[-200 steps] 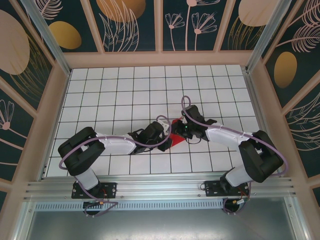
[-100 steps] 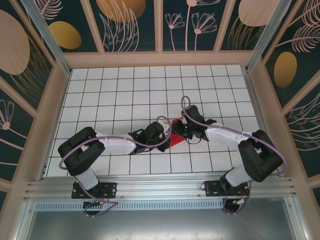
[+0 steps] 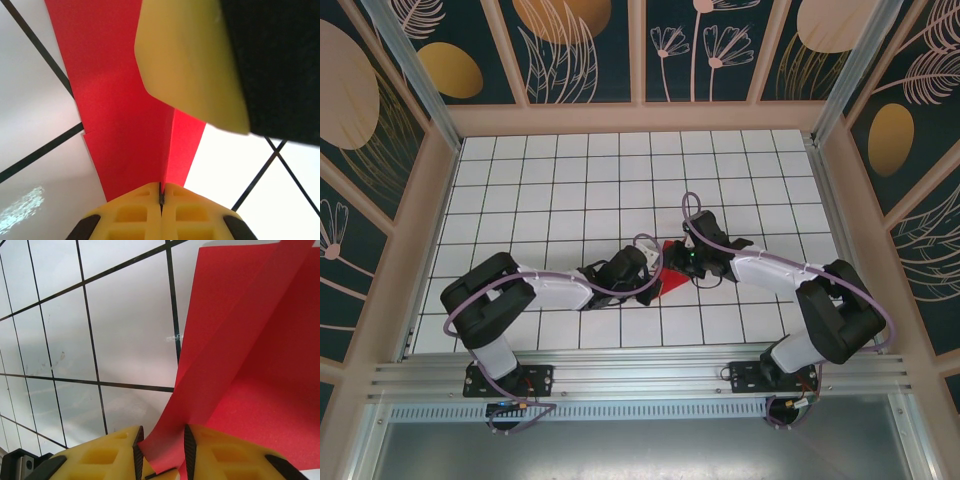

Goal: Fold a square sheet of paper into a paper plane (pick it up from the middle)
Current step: Fourth fold the wing at the center of the table.

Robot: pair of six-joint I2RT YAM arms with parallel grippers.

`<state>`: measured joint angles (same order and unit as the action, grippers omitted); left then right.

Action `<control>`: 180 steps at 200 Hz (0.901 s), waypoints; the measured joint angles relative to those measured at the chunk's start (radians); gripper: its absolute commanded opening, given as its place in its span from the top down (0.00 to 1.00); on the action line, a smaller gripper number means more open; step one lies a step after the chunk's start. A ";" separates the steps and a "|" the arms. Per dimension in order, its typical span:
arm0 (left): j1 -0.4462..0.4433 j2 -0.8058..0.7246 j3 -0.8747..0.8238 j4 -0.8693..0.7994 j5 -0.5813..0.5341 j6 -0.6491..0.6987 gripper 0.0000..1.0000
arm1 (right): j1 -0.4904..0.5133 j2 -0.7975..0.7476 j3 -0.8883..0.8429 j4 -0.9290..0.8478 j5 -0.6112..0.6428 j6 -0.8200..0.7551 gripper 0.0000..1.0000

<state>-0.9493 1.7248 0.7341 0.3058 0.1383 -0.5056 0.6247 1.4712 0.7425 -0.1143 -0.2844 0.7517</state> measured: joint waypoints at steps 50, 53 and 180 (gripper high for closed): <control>0.031 0.003 -0.054 0.108 0.076 -0.050 0.99 | 0.000 -0.026 0.000 -0.031 0.024 -0.032 0.53; 0.034 0.003 -0.058 0.115 0.083 -0.054 0.99 | 0.000 -0.031 0.000 -0.033 0.026 -0.034 0.52; 0.081 0.072 -0.115 0.340 0.264 -0.167 0.99 | -0.031 -0.095 -0.085 0.072 -0.074 -0.058 0.87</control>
<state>-0.8684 1.7966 0.6193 0.6453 0.4023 -0.6731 0.5941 1.3762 0.6579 -0.0422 -0.3580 0.6937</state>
